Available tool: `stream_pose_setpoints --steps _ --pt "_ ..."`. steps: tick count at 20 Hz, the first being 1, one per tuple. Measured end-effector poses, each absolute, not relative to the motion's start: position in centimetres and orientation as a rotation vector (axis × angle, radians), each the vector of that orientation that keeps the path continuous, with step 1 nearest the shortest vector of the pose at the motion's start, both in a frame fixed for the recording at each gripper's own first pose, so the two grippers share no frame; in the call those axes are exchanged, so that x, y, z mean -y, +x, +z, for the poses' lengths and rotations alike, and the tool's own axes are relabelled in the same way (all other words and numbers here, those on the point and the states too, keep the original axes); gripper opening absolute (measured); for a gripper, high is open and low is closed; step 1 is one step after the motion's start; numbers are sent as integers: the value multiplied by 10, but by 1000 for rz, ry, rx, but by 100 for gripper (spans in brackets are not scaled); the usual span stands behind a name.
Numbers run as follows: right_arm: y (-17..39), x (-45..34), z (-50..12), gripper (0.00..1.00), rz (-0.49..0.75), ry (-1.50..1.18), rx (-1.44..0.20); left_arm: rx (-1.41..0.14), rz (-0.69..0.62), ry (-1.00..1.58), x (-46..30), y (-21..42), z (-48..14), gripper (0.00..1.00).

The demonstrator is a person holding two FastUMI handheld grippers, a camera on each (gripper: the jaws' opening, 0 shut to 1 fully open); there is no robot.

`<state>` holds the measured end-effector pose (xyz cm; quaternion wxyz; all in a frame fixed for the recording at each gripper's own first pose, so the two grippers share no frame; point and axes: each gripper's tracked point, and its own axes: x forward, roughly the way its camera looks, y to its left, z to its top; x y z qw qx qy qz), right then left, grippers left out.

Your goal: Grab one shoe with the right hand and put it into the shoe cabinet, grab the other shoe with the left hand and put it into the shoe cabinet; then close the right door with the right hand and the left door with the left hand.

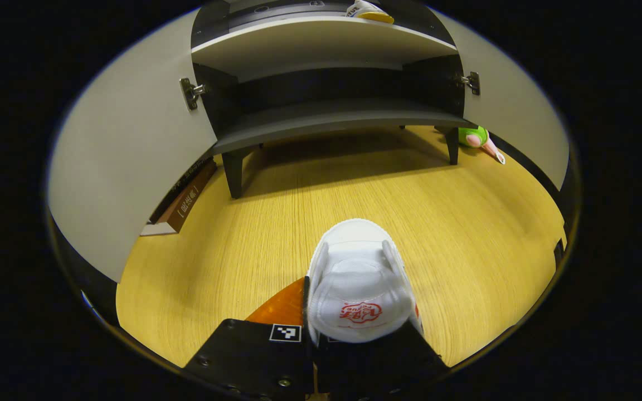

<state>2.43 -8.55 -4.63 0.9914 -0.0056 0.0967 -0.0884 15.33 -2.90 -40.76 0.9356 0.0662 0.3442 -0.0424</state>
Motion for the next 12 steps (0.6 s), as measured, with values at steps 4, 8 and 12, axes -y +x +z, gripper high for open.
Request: stream_pose_setpoints --steps 4,8,12 --pt "30 84 -31 100 -154 -37 -120 -627 -95 95 39 154 -339 12" --pt "38 79 -23 100 -105 -22 -96 -507 -89 89 40 168 -252 12" --pt "43 79 -14 100 -73 13 -68 -403 -84 76 38 191 -170 12"
